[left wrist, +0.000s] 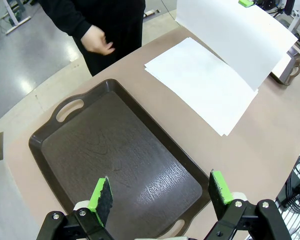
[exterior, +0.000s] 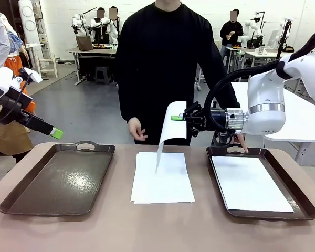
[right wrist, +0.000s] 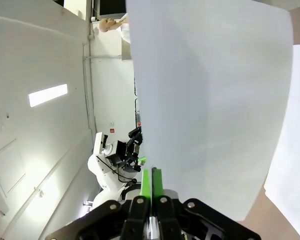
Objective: Sort the A4 documents.
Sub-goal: Receive the A4 Paper, then place the A4 Paper in the designated Handle tray.
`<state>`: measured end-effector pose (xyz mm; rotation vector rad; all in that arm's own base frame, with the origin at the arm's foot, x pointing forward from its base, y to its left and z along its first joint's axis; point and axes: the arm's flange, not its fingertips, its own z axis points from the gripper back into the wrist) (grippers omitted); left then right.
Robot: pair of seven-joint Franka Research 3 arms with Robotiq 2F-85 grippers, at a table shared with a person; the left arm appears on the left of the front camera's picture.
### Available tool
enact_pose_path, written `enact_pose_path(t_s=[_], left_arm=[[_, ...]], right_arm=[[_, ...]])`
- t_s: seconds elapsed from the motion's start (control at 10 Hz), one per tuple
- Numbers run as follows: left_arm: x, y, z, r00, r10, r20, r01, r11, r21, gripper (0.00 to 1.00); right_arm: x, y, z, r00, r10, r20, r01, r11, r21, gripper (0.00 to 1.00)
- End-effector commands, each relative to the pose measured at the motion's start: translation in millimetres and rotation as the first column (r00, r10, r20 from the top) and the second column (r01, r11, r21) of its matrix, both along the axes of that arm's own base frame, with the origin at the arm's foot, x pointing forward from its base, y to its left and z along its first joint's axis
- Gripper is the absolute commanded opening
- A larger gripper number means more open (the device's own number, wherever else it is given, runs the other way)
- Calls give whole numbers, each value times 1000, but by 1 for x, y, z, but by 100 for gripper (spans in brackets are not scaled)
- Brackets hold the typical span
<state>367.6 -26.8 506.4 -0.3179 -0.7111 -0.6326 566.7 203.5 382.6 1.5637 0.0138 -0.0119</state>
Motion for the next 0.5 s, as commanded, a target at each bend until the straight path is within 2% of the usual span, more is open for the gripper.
enact_pose_path(t_s=[0.0,0.4], left_arm=[[0,1,0,1000,1,-1,-1,1000,-3,100],[0,1,0,1000,1,-1,-1,1000,-3,100]], right_arm=[[0,1,-2,1000,-4,-3,4,1000,-5,0],[0,1,-2,1000,-4,-3,4,1000,-5,0]])
